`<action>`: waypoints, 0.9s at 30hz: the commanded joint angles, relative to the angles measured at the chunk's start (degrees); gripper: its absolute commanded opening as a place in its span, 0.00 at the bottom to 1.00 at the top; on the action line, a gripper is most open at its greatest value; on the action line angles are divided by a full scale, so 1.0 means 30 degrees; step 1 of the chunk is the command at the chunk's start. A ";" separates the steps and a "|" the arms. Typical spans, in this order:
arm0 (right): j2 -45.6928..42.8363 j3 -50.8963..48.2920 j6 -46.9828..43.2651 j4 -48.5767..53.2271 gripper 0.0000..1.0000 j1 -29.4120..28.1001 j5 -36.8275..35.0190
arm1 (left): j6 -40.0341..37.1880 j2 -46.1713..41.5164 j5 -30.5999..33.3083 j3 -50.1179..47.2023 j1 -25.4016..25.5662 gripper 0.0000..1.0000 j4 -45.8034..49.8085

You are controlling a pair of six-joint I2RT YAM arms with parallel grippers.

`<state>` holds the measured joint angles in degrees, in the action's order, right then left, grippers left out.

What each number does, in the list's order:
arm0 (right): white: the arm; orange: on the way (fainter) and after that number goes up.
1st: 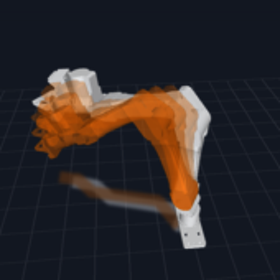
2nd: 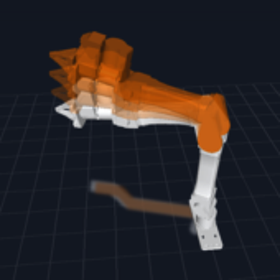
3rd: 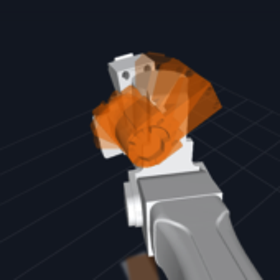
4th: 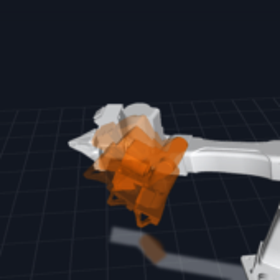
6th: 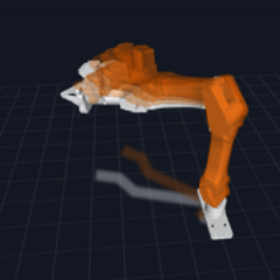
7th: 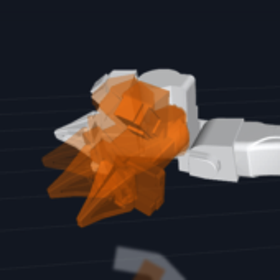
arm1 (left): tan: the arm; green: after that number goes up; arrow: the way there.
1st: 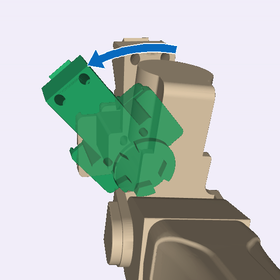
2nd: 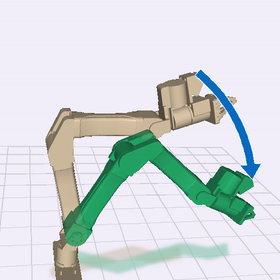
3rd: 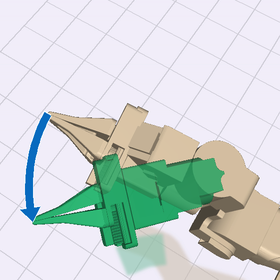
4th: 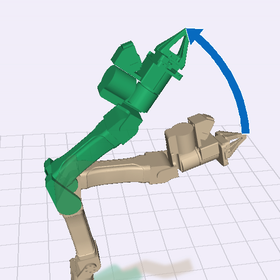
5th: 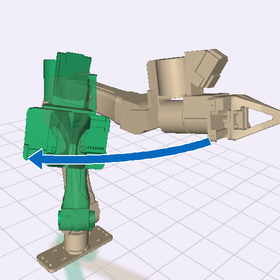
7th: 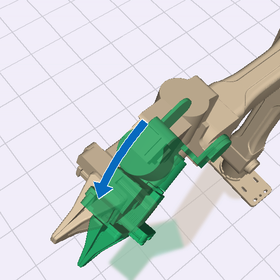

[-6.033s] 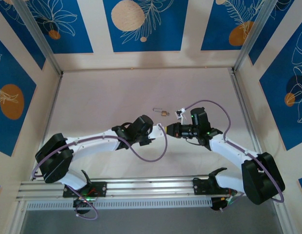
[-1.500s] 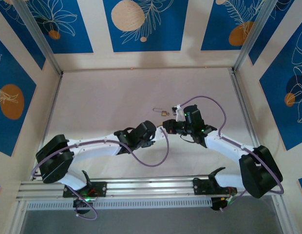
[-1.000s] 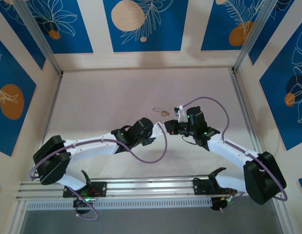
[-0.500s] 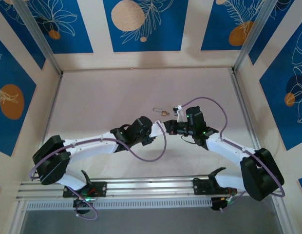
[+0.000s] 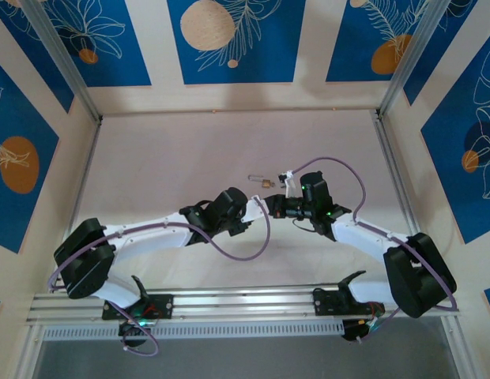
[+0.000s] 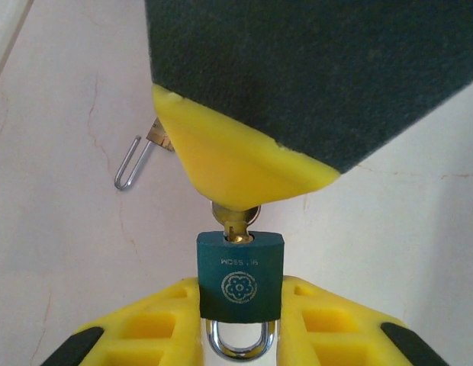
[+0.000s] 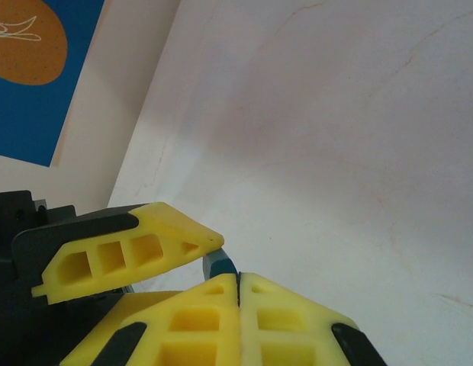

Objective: Unlock with the key

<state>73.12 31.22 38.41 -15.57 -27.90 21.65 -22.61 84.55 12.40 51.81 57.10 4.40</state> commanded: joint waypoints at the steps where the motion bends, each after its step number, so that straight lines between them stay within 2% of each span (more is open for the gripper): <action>1: 0.0436 -0.0676 -0.0384 -0.0058 0.00 -0.0733 0.1792 | -0.0401 0.0050 -0.2330 0.1937 0.0273 0.23 -0.2992; 10: 0.0252 -0.0754 -0.0558 0.0050 0.00 -0.0838 0.1935 | 0.0090 0.0395 -0.3365 0.2620 0.0273 0.24 -0.3045; 27: -0.0556 -0.0345 -0.0769 0.1530 0.00 -0.0042 0.2213 | 0.0039 -0.0323 -0.2784 0.1567 0.0298 0.21 -0.2648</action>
<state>71.33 29.95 37.10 -13.17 -26.87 22.79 -22.79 86.32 8.75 54.17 56.80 7.51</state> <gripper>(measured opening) 0.064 0.207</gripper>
